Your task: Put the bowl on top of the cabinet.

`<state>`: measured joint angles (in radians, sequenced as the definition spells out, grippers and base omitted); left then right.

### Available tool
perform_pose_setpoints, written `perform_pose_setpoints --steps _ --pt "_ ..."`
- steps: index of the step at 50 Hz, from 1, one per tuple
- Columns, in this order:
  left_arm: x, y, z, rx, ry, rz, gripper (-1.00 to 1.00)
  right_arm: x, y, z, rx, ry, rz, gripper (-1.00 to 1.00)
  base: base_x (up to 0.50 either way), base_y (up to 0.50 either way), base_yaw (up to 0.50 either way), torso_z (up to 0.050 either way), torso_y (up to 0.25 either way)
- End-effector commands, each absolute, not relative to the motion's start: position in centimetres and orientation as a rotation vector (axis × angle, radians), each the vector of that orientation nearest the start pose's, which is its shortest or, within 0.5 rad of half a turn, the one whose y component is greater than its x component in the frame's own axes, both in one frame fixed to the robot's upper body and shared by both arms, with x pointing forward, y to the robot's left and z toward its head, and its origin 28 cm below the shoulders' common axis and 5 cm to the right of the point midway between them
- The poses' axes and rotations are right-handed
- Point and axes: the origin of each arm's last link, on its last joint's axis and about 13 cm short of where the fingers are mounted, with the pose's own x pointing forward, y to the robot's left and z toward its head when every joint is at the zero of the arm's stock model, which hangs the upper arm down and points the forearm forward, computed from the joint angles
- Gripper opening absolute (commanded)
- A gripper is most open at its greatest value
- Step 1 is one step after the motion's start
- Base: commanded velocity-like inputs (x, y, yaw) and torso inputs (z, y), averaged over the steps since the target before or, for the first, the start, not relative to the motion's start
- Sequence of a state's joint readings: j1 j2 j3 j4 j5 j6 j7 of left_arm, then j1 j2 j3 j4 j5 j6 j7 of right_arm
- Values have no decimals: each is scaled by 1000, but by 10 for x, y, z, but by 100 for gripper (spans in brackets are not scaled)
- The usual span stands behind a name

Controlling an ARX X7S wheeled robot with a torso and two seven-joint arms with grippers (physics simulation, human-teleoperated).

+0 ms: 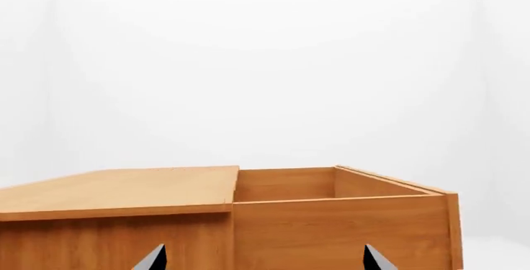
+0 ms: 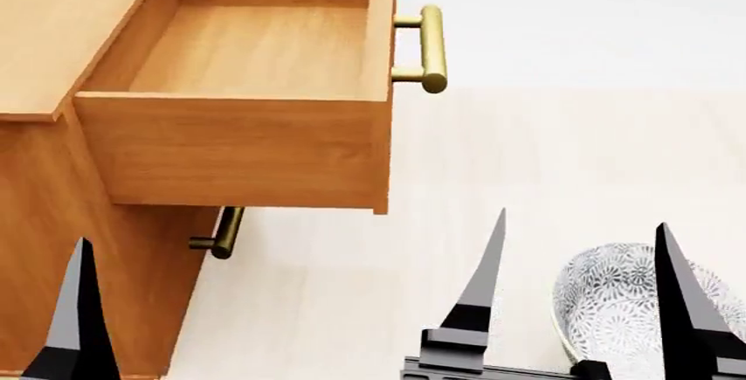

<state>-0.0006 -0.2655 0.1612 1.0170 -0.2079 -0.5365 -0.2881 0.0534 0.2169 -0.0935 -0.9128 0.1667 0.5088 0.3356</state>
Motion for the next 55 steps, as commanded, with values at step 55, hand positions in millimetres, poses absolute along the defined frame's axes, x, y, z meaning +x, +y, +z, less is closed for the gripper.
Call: perform_pose_setpoints --steps 55 --pt "150 199 174 -29 -394 -84 100 174 -100 170 17 -374 -96 100 2 84 0 38 0"
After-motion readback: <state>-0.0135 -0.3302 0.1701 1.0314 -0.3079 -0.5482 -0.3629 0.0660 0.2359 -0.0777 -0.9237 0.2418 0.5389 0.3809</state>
